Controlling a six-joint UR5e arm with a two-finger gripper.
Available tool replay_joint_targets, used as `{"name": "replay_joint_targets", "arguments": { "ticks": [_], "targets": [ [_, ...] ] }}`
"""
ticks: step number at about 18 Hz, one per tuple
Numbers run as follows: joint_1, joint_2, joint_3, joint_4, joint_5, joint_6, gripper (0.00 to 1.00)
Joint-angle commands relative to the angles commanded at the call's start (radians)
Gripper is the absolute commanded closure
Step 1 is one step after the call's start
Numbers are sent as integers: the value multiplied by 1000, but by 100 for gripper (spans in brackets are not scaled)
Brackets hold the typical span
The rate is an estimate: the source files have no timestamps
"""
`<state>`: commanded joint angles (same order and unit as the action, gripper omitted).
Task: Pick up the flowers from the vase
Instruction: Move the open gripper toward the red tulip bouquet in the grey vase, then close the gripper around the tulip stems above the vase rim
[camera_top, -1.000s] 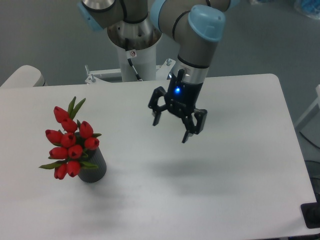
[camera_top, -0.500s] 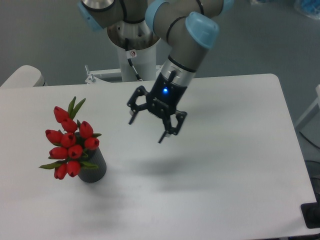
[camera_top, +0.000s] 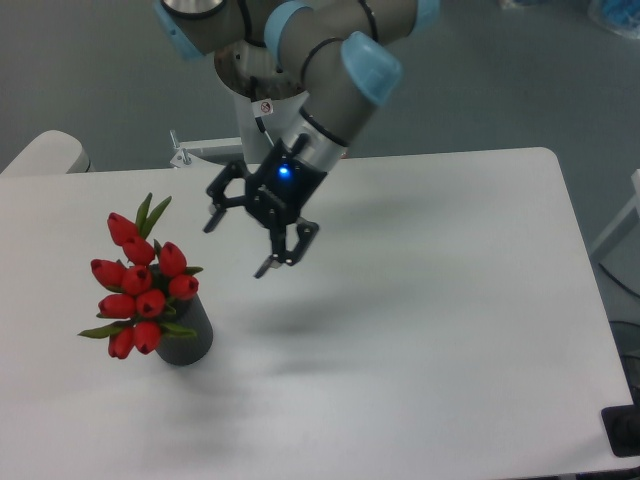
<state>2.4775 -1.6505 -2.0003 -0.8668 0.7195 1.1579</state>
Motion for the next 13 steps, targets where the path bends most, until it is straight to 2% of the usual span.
{"name": "replay_joint_targets", "arguments": {
  "ticks": [7, 11, 13],
  "targets": [
    [-35, -35, -2, 2, -2, -35, 0],
    [-57, -58, 5, 43, -2, -37, 0],
    [-58, -71, 17, 46, -2, -40, 0]
  ]
}}
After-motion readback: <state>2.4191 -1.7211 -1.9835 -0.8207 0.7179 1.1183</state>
